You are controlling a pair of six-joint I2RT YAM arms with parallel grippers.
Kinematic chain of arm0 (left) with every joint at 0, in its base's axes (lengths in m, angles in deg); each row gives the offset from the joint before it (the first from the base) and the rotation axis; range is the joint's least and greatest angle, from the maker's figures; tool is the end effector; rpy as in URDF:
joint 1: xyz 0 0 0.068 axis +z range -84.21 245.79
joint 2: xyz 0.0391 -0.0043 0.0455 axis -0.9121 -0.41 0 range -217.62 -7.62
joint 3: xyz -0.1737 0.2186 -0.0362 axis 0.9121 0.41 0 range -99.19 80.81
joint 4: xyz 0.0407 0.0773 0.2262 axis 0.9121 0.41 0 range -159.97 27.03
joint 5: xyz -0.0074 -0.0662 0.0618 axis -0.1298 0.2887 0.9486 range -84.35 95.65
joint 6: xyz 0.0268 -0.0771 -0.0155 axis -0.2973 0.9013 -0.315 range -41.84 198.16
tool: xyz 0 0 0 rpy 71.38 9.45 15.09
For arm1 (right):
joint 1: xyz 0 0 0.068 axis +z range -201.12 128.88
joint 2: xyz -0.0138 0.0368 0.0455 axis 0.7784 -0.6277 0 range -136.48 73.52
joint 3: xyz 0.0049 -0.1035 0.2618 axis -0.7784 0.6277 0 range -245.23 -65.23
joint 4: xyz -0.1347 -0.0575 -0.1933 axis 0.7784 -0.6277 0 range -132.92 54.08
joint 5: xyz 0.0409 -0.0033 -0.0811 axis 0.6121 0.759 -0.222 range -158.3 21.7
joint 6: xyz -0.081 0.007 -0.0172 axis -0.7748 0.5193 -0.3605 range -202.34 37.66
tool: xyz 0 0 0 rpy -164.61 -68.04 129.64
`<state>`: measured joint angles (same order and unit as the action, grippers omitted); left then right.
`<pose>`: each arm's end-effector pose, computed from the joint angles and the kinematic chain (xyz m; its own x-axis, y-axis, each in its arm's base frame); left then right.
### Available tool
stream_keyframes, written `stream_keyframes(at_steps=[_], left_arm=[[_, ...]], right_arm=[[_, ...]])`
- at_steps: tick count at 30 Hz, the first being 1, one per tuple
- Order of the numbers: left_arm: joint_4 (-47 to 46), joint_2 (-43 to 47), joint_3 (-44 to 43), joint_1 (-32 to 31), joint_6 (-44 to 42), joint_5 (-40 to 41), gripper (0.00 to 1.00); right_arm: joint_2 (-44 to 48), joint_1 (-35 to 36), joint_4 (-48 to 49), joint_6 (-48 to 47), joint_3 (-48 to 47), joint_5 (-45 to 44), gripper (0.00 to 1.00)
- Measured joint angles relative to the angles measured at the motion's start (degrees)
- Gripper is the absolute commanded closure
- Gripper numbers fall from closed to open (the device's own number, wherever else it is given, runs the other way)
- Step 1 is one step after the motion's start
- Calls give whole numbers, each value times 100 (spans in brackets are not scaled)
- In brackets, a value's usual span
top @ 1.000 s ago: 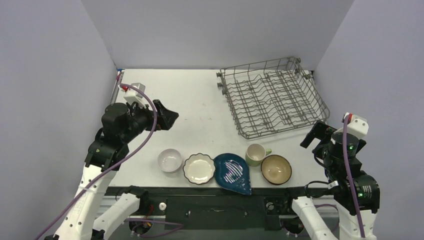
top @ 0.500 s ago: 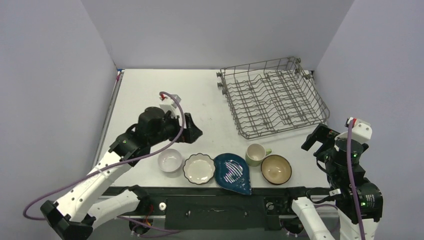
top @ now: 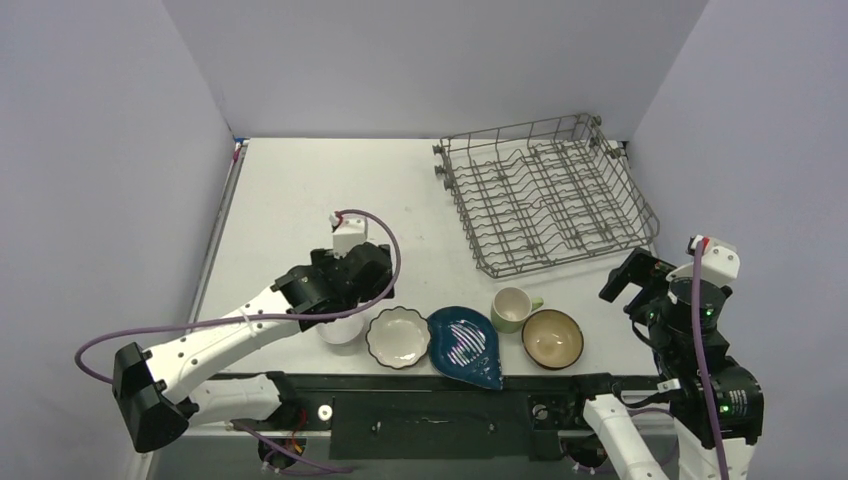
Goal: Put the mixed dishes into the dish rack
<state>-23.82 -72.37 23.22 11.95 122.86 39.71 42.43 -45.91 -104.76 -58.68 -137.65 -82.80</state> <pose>0.1591 -0.1488 0.2844 -0.6679 -0.0736 -0.7406 0.0024 0.9949 -0.1010 0.0446 -0.0143 0.3814 -0.3678 0.3566 -0.8588 0.3067 0.9184 0.2500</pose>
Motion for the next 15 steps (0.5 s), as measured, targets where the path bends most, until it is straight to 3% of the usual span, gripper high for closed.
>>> stream_keyframes(at_steps=[2, 5, 8, 11, 15], left_arm=[[192, 28, 55, 11, 254, 326, 2], [247, 173, 323, 186, 581, 483, 10], [136, 358, 730, 688, 774, 293, 26], [-9, 461, 1147, 1259, 1038, -17, 26], [-149, 223, 1279, 1449, 1394, -236, 26]], right_arm=[[0, 0, 35, -7, 61, 48, 1], [-2, 2, 81, -11, 146, 122, 2], [-2, 2, 142, -26, 234, 199, 2], [-2, 0, 173, -37, 310, 262, 2], [-2, 0, 201, -50, 345, 302, 3]])
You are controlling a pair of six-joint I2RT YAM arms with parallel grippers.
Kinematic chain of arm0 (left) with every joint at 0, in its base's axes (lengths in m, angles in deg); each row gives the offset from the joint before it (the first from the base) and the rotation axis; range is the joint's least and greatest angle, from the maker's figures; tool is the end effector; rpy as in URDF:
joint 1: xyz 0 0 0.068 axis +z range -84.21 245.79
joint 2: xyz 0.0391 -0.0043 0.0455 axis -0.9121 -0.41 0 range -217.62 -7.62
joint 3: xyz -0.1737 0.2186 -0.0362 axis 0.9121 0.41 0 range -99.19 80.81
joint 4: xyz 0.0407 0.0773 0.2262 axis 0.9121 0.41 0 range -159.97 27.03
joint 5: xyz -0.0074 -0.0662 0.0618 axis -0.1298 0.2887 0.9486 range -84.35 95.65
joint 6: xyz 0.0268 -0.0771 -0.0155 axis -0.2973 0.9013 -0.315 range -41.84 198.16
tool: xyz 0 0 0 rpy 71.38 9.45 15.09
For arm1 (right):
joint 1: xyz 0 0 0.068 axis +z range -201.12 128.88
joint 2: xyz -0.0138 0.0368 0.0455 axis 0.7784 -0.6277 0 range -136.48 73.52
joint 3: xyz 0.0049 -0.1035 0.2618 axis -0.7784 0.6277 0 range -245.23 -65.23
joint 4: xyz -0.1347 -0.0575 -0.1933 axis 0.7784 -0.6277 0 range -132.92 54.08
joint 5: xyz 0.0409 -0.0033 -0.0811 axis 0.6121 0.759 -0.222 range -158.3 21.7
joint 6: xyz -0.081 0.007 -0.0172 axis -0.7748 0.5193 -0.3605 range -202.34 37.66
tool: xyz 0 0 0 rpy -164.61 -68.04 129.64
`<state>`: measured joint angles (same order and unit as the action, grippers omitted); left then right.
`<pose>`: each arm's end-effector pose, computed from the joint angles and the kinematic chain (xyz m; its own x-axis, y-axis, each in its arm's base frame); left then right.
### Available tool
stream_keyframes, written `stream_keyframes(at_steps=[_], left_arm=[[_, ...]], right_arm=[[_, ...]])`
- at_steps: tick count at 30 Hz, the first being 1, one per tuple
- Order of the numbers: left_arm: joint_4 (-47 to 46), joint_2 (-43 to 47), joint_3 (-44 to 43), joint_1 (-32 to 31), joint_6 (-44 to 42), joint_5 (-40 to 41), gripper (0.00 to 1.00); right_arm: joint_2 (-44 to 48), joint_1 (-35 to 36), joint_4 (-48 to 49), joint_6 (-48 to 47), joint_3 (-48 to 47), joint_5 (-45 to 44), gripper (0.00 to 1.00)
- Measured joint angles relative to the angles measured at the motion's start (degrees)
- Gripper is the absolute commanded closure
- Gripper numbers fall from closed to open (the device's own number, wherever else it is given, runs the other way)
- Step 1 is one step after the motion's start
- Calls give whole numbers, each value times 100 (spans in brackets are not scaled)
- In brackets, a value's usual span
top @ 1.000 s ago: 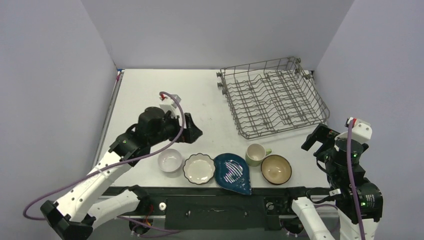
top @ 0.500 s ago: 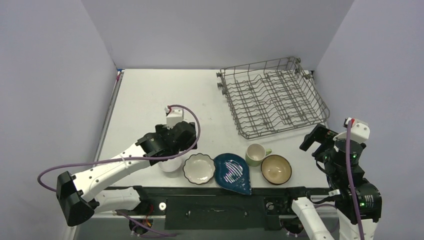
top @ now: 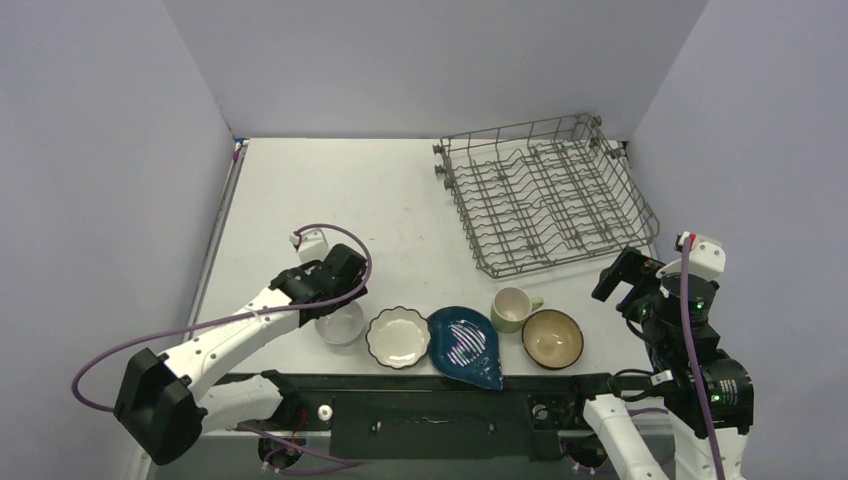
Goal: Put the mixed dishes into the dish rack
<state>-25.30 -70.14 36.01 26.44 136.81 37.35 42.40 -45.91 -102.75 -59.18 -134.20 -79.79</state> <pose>0.1704 -0.0904 0.2242 -0.6564 -0.4013 -0.6388 -0.4024 0.9025 -0.1535 0.0548 -0.0096 0.3697 -0.4103 0.3496 -0.8423 0.2676 0.9291 0.2553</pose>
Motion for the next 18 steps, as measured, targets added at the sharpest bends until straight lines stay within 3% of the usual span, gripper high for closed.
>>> stream_keyframes(at_steps=[7, 11, 14, 18], left_arm=[[-151, -925, -42, -15, 625, -208, 36], [-212, -1038, -42, -122, 901, -245, 36], [-323, -1056, -42, -184, 1047, -262, 44], [-479, -1266, -44, -203, 1222, -363, 46]], right_arm=[[0, 0, 28, 0, 9, 0, 3], [0, 0, 33, 0, 55, 0, 3], [-2, 0, 33, 0, 63, 0, 3], [-4, 0, 33, 0, 66, -2, 3]])
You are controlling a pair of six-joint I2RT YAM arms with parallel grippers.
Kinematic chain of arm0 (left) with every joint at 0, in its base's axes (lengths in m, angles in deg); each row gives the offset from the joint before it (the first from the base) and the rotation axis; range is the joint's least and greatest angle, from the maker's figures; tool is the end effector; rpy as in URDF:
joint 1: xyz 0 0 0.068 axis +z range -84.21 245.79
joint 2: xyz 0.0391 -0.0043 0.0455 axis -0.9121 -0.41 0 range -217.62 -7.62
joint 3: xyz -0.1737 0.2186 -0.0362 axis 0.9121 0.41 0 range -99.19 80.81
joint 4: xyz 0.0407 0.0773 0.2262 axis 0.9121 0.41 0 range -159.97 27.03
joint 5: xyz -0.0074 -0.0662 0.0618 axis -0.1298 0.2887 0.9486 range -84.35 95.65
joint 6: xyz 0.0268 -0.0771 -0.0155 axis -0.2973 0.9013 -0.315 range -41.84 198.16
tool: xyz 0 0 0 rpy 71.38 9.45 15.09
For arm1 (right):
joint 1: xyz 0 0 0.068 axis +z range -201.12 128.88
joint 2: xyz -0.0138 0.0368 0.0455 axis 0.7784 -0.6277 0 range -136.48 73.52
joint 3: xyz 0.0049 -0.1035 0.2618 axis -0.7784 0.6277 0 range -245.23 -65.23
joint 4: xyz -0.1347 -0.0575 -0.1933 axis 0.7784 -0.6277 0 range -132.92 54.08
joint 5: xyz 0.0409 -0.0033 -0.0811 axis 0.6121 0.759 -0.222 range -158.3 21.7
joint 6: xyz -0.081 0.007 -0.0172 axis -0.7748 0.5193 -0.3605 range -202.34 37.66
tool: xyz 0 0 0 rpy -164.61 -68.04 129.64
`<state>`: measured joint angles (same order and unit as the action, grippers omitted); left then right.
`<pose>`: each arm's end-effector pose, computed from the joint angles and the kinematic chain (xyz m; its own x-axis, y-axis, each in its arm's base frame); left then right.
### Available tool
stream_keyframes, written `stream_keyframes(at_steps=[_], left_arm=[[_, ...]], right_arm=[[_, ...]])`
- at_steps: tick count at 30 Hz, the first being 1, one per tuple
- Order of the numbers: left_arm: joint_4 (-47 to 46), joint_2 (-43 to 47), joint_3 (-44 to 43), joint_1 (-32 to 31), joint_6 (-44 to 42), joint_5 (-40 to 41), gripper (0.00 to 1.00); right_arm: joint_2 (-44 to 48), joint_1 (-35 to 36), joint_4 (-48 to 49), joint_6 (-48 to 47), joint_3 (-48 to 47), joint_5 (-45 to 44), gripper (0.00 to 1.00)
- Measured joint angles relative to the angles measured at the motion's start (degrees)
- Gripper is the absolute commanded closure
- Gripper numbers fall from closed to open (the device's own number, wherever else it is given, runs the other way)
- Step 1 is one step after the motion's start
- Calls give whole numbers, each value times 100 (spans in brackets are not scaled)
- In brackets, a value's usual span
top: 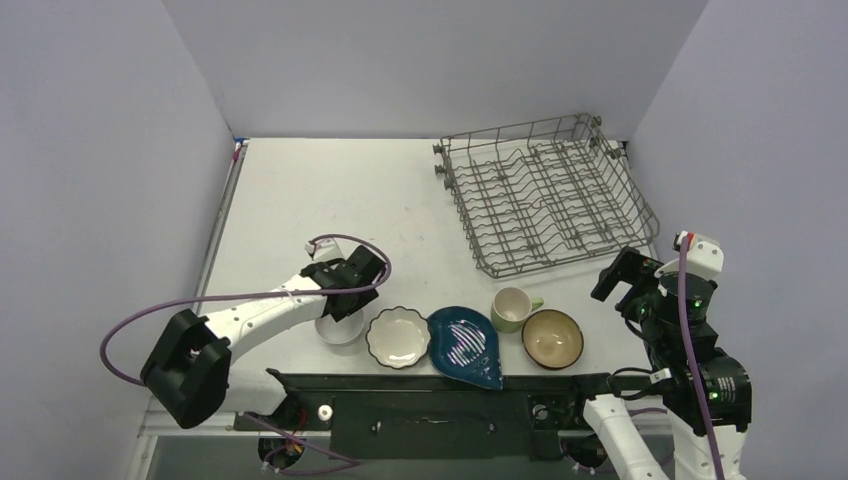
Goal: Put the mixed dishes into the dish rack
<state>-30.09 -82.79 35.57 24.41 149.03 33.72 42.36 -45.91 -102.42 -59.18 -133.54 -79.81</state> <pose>0.1894 -0.1214 0.1878 -0.6668 -0.5235 -0.5304 -0.5141 0.8384 -0.1813 0.0567 -0.0095 0.3673 -0.4156 0.3491 -0.8399 0.2695 0.9292 0.2529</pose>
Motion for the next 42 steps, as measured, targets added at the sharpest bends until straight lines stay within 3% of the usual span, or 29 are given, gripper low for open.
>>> stream_keyframes(at_steps=[18, 31, 42], left_arm=[[-227, -452, 33, -70, 404, 20, 69], [-249, -448, 122, -70, 387, 129, 70], [-299, -393, 188, -90, 310, 160, 91]], right_arm=[[-11, 0, 2, 0, 74, 0, 4], [-46, 0, 2, 2, 85, 48, 4], [-125, 0, 2, 0, 127, 192, 5]])
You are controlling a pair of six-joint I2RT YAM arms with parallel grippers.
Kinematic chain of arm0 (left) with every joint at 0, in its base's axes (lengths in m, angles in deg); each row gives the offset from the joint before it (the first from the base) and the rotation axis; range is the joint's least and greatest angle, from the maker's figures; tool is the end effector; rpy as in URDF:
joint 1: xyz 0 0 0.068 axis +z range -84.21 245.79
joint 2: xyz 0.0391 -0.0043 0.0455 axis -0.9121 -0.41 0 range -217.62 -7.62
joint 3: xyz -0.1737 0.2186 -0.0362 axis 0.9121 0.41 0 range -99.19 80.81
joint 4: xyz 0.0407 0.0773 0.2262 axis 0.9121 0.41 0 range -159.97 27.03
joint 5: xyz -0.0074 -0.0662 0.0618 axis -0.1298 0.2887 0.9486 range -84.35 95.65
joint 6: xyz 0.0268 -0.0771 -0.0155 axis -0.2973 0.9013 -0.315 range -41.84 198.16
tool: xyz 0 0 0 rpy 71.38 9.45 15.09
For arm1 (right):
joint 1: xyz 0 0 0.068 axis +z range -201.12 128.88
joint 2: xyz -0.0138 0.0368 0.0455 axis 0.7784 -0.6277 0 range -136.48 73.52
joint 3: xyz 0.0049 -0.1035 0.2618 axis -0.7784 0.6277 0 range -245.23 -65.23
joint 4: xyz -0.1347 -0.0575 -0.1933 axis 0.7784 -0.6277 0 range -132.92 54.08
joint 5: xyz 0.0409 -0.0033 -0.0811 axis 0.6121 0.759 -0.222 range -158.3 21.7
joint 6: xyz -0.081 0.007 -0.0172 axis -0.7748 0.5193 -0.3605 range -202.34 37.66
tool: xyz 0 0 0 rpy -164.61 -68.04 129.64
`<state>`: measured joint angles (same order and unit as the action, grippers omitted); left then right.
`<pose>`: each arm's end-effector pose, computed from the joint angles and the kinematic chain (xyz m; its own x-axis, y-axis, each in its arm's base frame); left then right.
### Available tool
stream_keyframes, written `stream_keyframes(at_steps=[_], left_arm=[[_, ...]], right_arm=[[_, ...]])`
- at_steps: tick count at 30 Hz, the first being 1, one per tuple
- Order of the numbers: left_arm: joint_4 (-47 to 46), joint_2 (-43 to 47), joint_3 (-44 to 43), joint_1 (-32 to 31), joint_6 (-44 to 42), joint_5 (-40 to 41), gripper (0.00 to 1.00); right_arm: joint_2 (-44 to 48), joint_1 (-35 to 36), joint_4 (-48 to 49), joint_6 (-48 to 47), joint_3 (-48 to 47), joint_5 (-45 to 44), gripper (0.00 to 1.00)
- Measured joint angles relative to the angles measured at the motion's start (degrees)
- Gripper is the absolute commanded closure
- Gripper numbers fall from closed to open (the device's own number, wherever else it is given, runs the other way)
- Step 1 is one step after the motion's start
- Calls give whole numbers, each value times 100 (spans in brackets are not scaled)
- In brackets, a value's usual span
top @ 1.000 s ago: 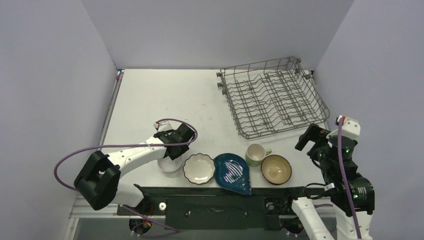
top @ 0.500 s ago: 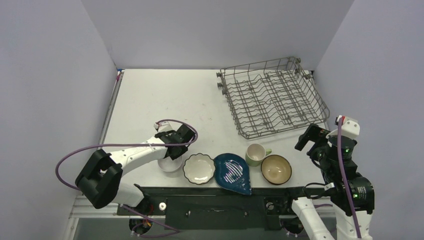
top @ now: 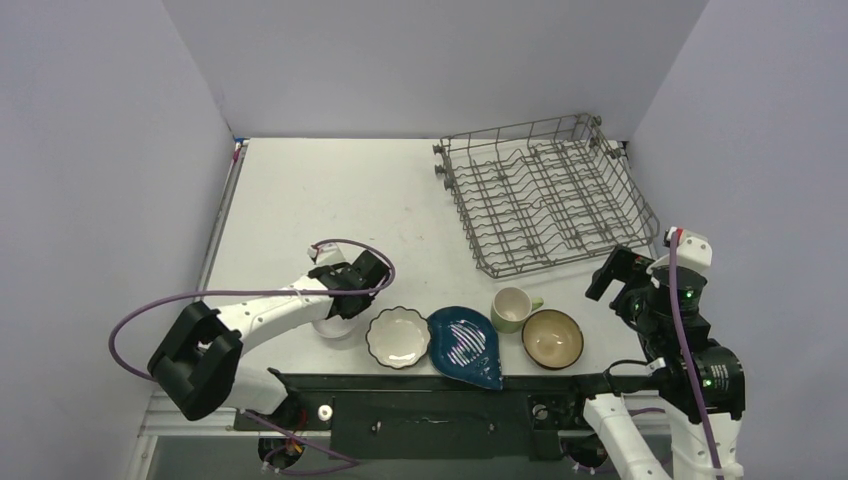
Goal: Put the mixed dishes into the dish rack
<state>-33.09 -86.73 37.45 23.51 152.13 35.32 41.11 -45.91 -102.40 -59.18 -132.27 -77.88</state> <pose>0.1919 -0.1259 0.1683 -0.6518 -0.5360 -0.5365 -0.5474 0.8221 -0.1564 0.0647 -0.0063 0.3602 -0.4630 0.3472 -0.8155 0.2539 0.9335 0.2533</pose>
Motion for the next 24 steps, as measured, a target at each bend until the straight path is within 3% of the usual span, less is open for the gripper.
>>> stream_keyframes(at_steps=[8, 18, 24], left_arm=[[-2, 306, 0, -2, -140, 111, 100], [15, 584, -4, 0, -334, 101, 100], [-35, 1600, -234, 0, -831, -166, 100]], right_arm=[[-120, 0, 2, -17, 107, 72, 5], [-160, 2, 22, -50, 232, 223, 6], [-258, 2, 177, -162, 271, 555, 9]])
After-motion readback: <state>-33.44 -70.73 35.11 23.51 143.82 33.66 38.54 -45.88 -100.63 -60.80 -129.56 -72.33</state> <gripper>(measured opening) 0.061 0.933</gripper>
